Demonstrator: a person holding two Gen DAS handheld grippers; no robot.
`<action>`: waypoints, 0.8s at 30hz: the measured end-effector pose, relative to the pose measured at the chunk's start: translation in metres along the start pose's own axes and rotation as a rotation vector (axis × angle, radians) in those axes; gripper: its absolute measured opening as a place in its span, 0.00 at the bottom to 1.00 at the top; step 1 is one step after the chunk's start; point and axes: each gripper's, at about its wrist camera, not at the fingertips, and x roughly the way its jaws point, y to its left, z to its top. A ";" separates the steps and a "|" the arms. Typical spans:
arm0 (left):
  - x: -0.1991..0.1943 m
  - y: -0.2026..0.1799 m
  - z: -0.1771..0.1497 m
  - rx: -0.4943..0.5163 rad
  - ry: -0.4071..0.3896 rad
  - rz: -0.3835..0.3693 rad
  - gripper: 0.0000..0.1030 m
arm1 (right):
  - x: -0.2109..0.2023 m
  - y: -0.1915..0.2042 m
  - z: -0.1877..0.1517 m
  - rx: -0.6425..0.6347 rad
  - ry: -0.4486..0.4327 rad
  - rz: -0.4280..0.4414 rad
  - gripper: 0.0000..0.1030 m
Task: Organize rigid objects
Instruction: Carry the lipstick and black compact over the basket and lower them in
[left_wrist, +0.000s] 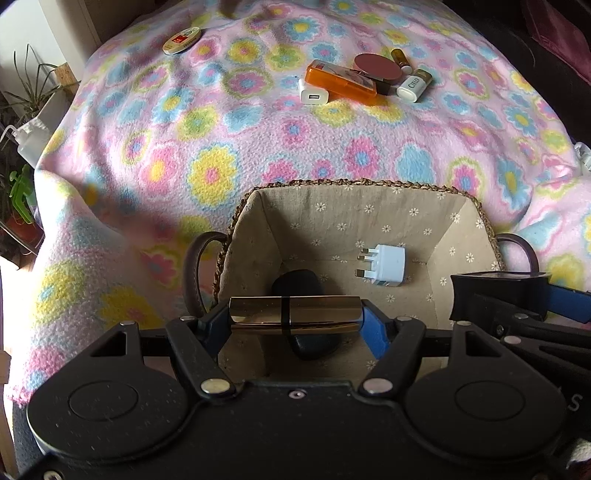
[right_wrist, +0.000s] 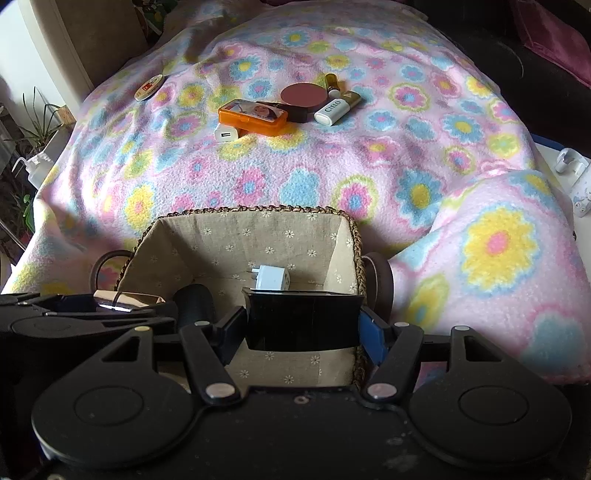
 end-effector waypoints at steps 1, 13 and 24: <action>0.000 0.000 0.000 0.000 0.001 0.002 0.65 | 0.000 0.000 0.000 0.000 0.000 0.000 0.63; 0.000 0.000 0.001 0.007 0.000 0.011 0.69 | 0.002 -0.001 0.000 0.011 0.004 -0.006 0.63; 0.000 0.000 0.001 0.006 0.003 0.011 0.69 | 0.001 0.000 0.001 0.011 0.005 -0.009 0.63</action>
